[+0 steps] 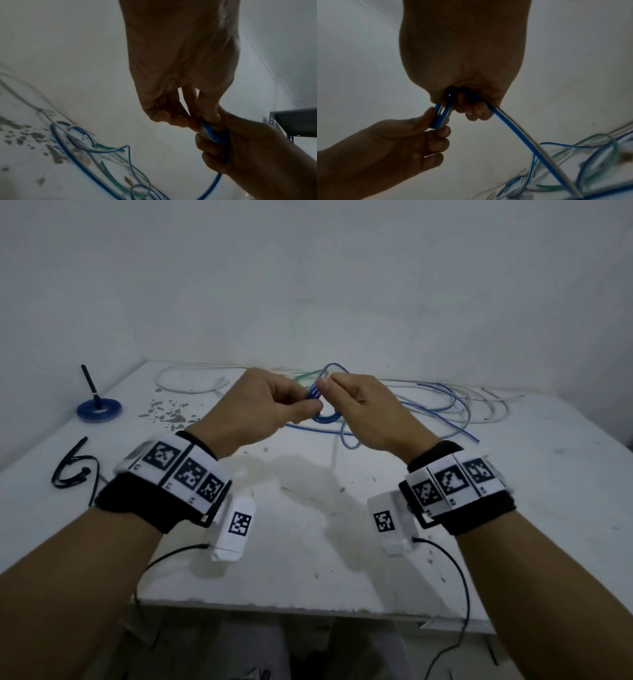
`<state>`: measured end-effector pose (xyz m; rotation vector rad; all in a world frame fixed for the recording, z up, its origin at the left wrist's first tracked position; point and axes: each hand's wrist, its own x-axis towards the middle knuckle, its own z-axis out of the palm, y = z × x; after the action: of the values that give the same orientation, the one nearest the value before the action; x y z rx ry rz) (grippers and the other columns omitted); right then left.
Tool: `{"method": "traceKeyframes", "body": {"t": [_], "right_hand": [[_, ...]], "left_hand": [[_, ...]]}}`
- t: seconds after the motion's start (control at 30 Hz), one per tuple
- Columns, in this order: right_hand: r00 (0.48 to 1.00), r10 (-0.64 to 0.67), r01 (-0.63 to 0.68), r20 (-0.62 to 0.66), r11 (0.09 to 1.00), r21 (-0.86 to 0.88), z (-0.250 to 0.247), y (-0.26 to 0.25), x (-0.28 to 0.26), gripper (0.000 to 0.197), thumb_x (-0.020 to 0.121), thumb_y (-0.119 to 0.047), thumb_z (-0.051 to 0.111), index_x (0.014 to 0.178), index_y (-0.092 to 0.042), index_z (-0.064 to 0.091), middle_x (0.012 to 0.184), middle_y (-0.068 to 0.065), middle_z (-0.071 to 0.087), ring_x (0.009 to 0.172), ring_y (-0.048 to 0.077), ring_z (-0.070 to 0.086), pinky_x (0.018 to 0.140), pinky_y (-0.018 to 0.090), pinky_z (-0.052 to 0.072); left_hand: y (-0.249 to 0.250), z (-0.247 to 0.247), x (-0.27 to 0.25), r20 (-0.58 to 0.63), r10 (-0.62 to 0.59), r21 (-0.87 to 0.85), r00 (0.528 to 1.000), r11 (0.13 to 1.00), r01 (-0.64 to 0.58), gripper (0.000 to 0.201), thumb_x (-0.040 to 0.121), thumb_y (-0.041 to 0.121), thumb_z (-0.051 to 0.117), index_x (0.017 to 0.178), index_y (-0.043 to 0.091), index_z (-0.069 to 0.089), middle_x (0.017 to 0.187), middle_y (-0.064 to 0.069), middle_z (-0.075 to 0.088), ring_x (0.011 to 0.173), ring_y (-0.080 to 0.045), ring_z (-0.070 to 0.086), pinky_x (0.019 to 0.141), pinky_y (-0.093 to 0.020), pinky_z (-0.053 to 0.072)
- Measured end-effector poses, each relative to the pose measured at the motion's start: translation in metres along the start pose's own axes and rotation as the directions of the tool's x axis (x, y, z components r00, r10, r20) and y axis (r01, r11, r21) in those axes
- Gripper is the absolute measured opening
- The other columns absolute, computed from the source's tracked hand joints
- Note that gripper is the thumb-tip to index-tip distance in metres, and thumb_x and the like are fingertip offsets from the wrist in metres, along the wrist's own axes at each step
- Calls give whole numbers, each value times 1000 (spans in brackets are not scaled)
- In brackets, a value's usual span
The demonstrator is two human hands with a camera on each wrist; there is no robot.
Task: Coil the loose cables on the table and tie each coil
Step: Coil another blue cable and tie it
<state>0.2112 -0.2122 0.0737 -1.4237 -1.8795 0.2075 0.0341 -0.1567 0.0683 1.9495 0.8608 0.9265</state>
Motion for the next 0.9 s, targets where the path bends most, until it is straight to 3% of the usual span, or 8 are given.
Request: {"method": "traceKeyframes", "body": {"t": [0.1,0.2,0.3,0.43,0.53,0.63,0.73,0.9], "right_hand": [[971,102,-21,-217,939,344,16,-5,-5,44,105,-32,45,70,-3,48,63,2,39,58,10,36,58,28,33],[878,326,27,-351,698,715,40,-19,-9,48,105,-33,39,75,4,47,68,11,42,62,21,37,54,30,34],[906,222,11,-362,840,543,36,-10,-11,41,107,-27,36,72,-10,49,62,-10,46,57,6,40,56,18,34],[991,-26,36,-133,997,74,12,3,-7,37,106,-26,40,73,-12,53,61,-9,42,58,5,40,57,16,30],[965,64,20,-253,948,316,20,-4,-8,39,105,-29,45,80,-1,56,67,10,43,61,13,40,59,25,34],[918,280,0,-279,705,709,39,-18,-14,38,105,-27,44,86,5,50,74,12,40,63,23,35,53,33,33],[928,243,-19,-283,788,616,42,-10,-19,35,105,-25,44,80,0,49,67,2,42,59,11,36,55,25,30],[994,99,-106,38,951,290,12,2,-19,33,104,-28,47,75,-17,56,54,-17,46,56,2,40,60,23,33]], "left_hand": [[6,13,-4,-75,-22,-320,997,947,-3,5,87,14,70,85,13,75,69,4,71,64,-8,62,66,-21,51],[11,35,-9,-106,-49,-616,993,787,-27,10,89,8,64,92,6,73,80,-2,75,73,-15,70,71,-23,55],[8,32,-11,-114,2,-451,993,891,-54,8,90,7,66,93,8,74,78,1,75,73,-10,70,71,-20,54],[5,11,-10,-2,2,-188,1000,982,-2,6,87,6,70,88,10,74,70,2,73,61,-3,65,59,-13,48],[9,18,-7,-62,-17,-405,998,914,-10,8,88,4,67,93,5,73,76,-2,75,70,-12,70,66,-19,54],[11,30,-5,-100,-94,-661,991,751,5,12,92,4,60,93,1,71,80,-6,76,74,-18,72,70,-24,56],[2,26,-7,-31,-65,-554,997,832,37,13,93,5,61,97,4,72,85,-6,76,81,-17,72,73,-24,56],[-4,4,-5,4,-7,-209,1000,978,8,8,81,5,74,89,8,75,68,4,72,61,-4,63,60,-18,50]]}}
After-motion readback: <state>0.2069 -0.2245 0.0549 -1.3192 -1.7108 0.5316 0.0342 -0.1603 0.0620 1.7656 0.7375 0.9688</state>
